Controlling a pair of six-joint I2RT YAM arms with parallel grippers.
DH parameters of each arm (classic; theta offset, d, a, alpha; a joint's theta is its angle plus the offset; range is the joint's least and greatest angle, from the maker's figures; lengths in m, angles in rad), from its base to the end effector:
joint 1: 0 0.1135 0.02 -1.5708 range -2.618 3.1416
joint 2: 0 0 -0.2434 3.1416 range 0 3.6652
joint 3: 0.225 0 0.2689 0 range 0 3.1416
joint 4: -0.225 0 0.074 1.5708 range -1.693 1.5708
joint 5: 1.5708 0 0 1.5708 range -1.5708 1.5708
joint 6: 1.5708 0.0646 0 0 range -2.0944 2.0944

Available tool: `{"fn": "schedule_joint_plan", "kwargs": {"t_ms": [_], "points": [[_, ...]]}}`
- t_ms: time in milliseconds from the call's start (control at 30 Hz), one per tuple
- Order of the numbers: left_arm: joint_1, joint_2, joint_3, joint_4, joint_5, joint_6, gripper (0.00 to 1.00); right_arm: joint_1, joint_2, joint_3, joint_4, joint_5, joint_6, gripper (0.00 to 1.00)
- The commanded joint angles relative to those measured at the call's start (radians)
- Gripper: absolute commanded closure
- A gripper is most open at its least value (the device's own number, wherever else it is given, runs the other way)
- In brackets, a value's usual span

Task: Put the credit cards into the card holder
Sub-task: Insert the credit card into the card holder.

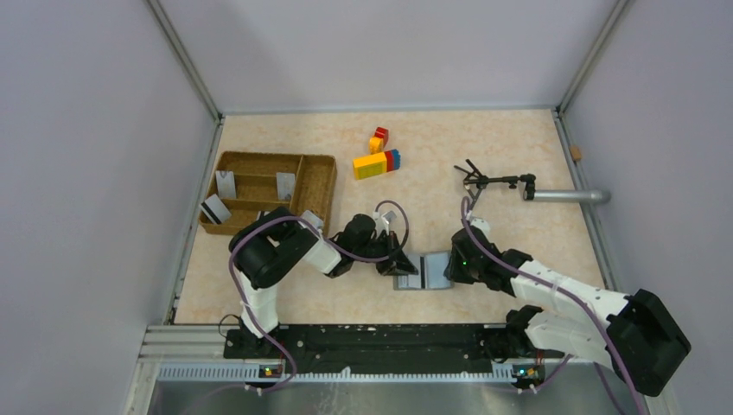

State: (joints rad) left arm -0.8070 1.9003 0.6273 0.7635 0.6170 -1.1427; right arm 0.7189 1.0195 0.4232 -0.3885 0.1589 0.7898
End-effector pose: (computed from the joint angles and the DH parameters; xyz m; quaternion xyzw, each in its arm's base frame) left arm 0.2107 -0.2740 0.0490 0.0142 0.8359 -0.5461 0.0539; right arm 0.1718 0.1367 0.1085 0.0567 0.9529 0.1418 0.2618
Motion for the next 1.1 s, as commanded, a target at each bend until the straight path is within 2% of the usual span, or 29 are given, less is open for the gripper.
{"fn": "schedule_joint_plan", "kwargs": {"t_ms": [0,533,1067], "points": [[-0.004,0.022,0.029,0.045,0.016,-0.009,1.0,-0.001,0.016,-0.004,0.002,0.028,0.008,0.81],[-0.005,0.06,0.028,0.024,-0.034,-0.023,1.0,-0.001,0.019,0.001,0.0,0.029,0.009,0.82],[-0.003,0.107,0.027,0.079,-0.074,0.0,1.0,-0.001,0.012,-0.003,0.004,0.019,0.01,0.83]]}}
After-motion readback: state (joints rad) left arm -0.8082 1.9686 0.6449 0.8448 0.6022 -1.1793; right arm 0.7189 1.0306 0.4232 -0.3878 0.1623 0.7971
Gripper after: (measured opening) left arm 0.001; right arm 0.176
